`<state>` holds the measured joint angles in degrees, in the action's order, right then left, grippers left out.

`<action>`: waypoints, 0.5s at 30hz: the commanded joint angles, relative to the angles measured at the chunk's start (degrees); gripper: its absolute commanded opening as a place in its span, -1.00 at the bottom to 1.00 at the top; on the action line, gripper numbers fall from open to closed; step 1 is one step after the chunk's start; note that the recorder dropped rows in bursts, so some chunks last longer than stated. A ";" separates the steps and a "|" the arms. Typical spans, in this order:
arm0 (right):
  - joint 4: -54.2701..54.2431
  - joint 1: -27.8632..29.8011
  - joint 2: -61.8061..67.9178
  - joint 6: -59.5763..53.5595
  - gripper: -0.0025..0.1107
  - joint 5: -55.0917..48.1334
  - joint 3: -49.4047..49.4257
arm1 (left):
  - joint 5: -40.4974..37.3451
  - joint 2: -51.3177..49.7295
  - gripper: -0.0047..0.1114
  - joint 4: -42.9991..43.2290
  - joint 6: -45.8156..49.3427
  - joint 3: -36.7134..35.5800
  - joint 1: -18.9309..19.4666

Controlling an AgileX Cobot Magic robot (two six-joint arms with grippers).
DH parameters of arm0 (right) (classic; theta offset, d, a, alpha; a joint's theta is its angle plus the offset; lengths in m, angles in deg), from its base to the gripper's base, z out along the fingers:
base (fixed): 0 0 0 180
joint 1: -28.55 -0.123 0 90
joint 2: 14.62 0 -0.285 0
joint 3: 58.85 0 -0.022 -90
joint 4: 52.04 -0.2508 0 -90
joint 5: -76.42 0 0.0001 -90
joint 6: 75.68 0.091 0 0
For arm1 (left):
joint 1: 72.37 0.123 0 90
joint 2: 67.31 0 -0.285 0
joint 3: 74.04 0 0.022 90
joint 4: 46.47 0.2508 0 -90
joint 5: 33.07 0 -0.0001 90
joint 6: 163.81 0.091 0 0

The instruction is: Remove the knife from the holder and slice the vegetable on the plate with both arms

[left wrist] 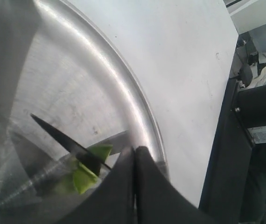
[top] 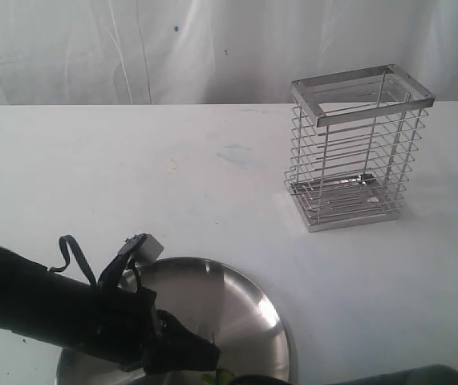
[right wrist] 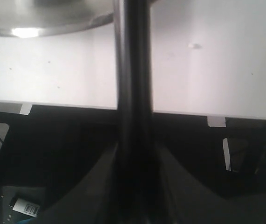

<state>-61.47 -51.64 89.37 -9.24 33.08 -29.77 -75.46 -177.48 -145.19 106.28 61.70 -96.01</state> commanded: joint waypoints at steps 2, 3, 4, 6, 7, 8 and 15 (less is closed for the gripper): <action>-0.18 0.23 -0.68 -0.75 -0.96 0.13 0.31 | 0.77 0.02 -0.92 -1.23 -0.19 0.82 -1.09; -0.18 0.23 -0.68 -0.75 -0.96 0.13 0.31 | 2.84 0.02 -0.92 -1.23 -0.19 0.82 -1.09; -0.18 0.23 -0.68 -0.75 -0.96 0.13 0.31 | 4.28 0.02 -0.92 -1.23 -0.34 0.82 -1.09; -0.18 0.23 -0.68 -0.75 -0.96 0.13 0.31 | 6.12 0.02 -0.92 -1.23 -1.07 0.82 -1.09; -0.18 0.23 -0.68 -0.75 -0.96 0.13 0.31 | 6.24 0.02 -0.92 -1.23 -1.19 0.82 -1.09; -0.18 0.23 -0.68 -0.75 -0.96 0.13 0.31 | 6.24 0.02 -0.92 -1.23 -1.19 0.82 -1.09; -0.02 0.23 -0.68 -0.85 -0.96 0.13 0.31 | 6.67 0.02 -0.92 -1.23 -1.19 3.11 -1.09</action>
<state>-61.79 -51.64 89.37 -9.46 33.20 -29.77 -68.15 -177.48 -145.19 105.36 64.49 -96.85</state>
